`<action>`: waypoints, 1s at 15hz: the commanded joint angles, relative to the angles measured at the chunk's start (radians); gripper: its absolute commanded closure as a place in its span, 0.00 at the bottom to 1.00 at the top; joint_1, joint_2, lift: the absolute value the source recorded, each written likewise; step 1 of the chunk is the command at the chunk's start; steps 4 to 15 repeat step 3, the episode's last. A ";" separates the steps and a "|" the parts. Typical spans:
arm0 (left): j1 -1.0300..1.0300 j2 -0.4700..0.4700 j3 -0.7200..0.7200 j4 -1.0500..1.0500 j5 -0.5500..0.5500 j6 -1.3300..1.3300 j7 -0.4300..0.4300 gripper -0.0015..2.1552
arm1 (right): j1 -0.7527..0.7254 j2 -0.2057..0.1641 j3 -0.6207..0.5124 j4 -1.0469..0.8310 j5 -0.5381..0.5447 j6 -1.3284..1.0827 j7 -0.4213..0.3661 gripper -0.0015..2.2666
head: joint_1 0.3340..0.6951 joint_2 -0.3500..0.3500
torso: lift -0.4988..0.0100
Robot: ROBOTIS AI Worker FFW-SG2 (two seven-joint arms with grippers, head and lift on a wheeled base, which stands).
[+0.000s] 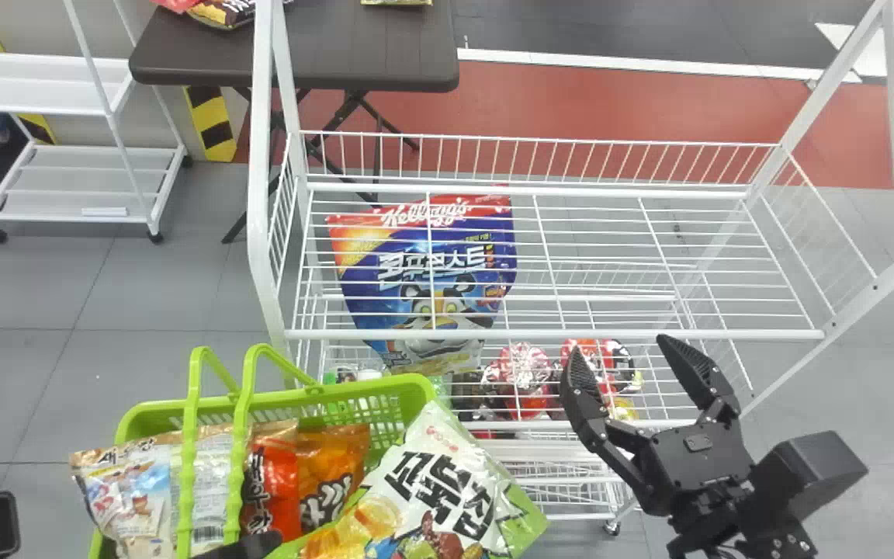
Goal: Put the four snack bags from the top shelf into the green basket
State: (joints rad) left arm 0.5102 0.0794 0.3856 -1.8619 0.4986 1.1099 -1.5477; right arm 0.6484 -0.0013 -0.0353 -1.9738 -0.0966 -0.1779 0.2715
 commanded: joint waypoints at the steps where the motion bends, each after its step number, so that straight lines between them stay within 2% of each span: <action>1: 0.002 0.002 0.004 0.000 0.000 0.000 0.000 1.00 | 0.001 0.002 0.002 0.001 0.000 -0.001 0.000 0.03 | 1.00 0.39 | 0.98; 15: 0.004 0.002 0.006 0.000 0.002 0.000 -0.002 1.00 | 0.001 0.002 0.003 0.001 0.000 -0.001 0.000 0.03 | 1.00 0.40 | 0.98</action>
